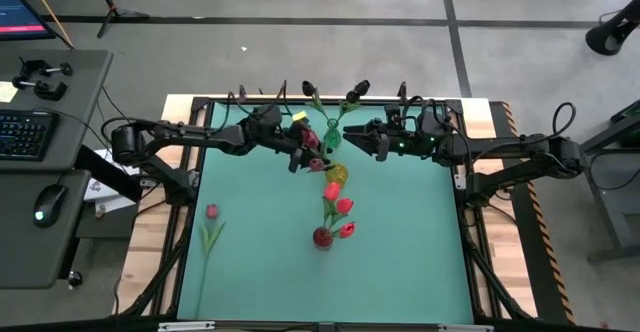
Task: Sort flowers into vase by color
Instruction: Put the red tulip into the yellow vase
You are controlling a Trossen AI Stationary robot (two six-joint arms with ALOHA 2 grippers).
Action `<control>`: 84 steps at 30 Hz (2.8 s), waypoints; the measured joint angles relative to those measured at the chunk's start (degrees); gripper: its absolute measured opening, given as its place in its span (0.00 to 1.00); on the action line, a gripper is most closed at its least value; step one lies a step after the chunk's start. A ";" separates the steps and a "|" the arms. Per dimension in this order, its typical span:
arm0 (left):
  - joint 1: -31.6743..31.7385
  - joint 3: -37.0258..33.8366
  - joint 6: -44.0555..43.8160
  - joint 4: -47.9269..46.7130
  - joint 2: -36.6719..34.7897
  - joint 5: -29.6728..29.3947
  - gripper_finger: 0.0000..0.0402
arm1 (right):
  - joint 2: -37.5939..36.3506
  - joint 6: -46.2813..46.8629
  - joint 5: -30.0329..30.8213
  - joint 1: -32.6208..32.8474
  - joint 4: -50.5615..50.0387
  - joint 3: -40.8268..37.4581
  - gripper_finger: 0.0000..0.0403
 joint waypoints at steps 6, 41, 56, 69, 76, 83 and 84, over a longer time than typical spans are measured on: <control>0.92 0.00 2.00 0.22 -2.92 0.00 0.66 | 0.00 0.00 0.01 0.00 0.00 0.00 0.66; 8.46 2.64 9.89 -17.81 -32.06 -0.71 0.66 | 0.00 -1.99 -1.50 -0.04 0.00 0.00 0.66; -3.93 2.56 -17.12 -87.55 -48.93 -19.28 0.66 | 0.02 -2.99 -1.50 -0.04 -6.44 0.06 0.66; -34.51 -7.90 -55.52 -97.37 -36.15 -19.22 0.66 | 0.02 -4.74 -1.50 -0.04 -12.52 0.05 0.66; -49.58 -8.33 -69.33 -89.58 -24.97 -20.34 0.66 | 0.02 -7.84 -1.48 -0.04 -14.52 0.05 0.66; -60.64 -10.32 -88.18 -86.98 -20.25 -20.59 0.66 | 0.02 -7.91 -1.48 -0.04 -16.36 0.04 0.66; -61.07 -10.69 -89.84 -86.35 -20.06 -21.51 0.66 | 0.02 -7.93 -1.48 -0.04 -16.48 0.06 0.66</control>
